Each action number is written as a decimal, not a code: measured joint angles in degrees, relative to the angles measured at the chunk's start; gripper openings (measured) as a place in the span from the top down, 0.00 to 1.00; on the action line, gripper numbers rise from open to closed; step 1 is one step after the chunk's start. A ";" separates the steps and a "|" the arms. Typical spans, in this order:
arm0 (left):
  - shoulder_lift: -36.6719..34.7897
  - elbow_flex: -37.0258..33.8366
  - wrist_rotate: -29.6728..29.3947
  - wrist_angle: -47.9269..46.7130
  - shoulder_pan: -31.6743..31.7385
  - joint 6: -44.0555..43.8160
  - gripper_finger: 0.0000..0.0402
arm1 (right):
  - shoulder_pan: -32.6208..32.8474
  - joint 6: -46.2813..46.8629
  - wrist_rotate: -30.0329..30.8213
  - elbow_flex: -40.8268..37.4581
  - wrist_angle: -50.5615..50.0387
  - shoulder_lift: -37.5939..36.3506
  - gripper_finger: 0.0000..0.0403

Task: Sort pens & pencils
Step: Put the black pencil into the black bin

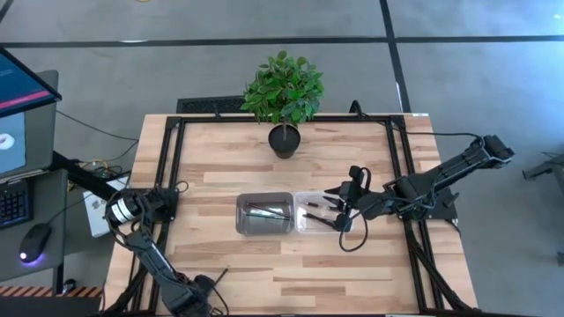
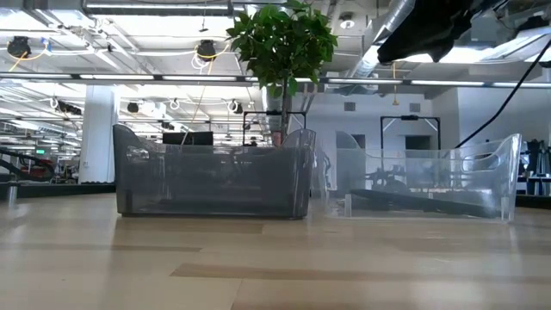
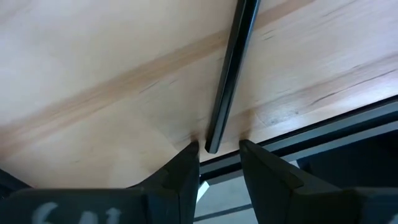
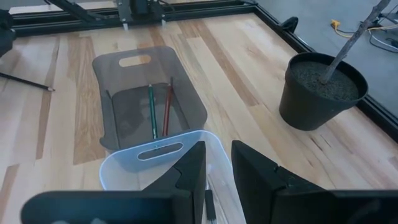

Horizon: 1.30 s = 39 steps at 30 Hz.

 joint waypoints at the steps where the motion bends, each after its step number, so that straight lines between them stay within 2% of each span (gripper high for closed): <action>1: 0.00 0.00 -0.30 -0.06 0.00 -0.05 0.73 | 0.00 0.00 0.00 0.00 0.01 0.00 0.75; 30: -0.17 0.11 -5.54 -2.61 -0.07 0.69 0.73 | 0.00 0.00 -0.15 0.00 0.00 0.00 0.75; 39: -0.17 0.11 -4.37 -2.35 0.04 1.31 0.73 | 0.00 0.00 -0.17 0.00 0.00 0.00 0.75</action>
